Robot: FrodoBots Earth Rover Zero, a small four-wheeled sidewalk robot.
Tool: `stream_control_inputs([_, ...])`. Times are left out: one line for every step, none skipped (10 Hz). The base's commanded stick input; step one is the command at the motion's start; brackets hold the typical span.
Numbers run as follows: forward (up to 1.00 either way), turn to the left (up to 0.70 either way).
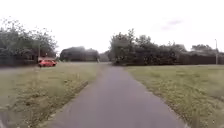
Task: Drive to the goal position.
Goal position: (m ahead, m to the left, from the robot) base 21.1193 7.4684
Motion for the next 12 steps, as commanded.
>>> stream_control_inputs([1.00, 0.00])
stream_control_inputs([1.00, 0.00])
stream_control_inputs([1.00, 0.00])
stream_control_inputs([1.00, 0.03])
stream_control_inputs([1.00, 0.31])
stream_control_inputs([1.00, 0.32])
stream_control_inputs([1.00, 0.08])
stream_control_inputs([1.00, 0.00])
stream_control_inputs([1.00, 0.00])
stream_control_inputs([1.00, 0.00])
stream_control_inputs([1.00, 0.00])
stream_control_inputs([1.00, 0.00])
